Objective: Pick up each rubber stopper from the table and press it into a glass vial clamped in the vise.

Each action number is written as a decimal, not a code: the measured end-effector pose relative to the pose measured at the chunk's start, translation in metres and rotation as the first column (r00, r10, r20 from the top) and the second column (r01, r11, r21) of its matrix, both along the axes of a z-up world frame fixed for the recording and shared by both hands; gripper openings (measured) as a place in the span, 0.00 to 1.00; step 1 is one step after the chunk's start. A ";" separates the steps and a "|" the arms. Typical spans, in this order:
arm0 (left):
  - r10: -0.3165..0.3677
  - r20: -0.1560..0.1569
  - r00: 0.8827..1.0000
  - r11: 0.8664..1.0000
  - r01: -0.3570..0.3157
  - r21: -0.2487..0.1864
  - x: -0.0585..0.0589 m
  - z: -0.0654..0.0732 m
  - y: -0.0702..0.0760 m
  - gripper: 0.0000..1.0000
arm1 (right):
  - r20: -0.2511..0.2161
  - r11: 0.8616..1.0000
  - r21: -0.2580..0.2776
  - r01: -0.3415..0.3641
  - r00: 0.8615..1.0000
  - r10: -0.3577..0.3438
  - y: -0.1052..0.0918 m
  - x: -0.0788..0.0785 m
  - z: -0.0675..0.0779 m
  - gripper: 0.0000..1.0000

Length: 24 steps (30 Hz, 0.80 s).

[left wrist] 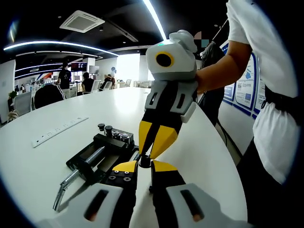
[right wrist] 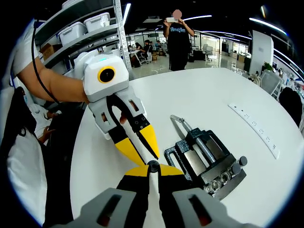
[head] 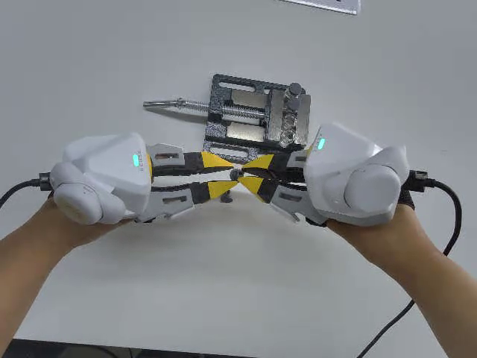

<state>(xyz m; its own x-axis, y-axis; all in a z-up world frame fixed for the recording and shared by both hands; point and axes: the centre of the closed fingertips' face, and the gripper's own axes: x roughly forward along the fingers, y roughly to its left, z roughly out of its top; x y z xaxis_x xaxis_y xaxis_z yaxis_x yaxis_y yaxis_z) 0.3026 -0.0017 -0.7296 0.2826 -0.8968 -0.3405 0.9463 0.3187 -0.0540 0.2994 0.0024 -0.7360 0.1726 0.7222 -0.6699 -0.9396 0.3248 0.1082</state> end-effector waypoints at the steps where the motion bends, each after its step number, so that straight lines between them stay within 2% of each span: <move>1: 0.000 -0.002 1.000 1.000 0.001 0.001 0.000 -0.001 0.000 0.07 | 0.002 1.000 0.000 0.000 1.000 0.000 0.000 0.000 0.000 0.06; 11: -0.003 -0.015 1.000 1.000 0.003 0.007 0.001 -0.008 0.001 0.10 | -0.009 1.000 0.026 0.012 1.000 -0.012 0.001 0.004 0.005 0.06; 24: -0.010 0.000 1.000 1.000 0.010 0.009 0.005 -0.007 -0.003 0.09 | -0.032 0.999 0.051 0.014 0.999 -0.012 0.004 0.005 0.006 0.06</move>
